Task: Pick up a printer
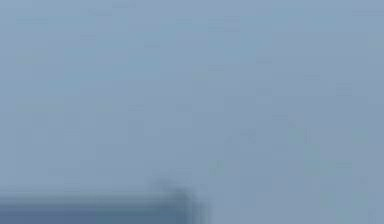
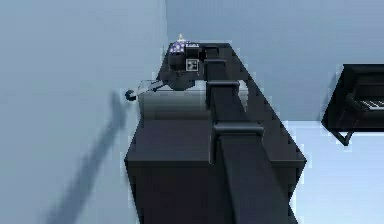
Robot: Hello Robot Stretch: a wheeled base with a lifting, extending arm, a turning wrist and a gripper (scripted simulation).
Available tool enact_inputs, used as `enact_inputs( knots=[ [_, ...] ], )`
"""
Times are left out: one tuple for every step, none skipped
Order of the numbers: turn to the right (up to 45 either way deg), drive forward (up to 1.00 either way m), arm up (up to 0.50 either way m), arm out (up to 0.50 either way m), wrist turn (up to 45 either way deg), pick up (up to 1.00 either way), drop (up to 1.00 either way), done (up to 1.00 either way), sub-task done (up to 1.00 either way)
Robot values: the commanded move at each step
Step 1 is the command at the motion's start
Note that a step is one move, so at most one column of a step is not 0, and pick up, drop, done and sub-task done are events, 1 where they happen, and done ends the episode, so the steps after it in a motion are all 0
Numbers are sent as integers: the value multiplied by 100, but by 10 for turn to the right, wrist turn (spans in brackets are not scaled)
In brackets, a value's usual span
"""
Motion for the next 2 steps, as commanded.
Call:
enact_inputs(
  knots=[
    [0, 0, 0, 0, 360, 0, 0, 0, 0],
    [0, 0, 0, 0, 0, 100, 0, 0, 0]
  ],
)
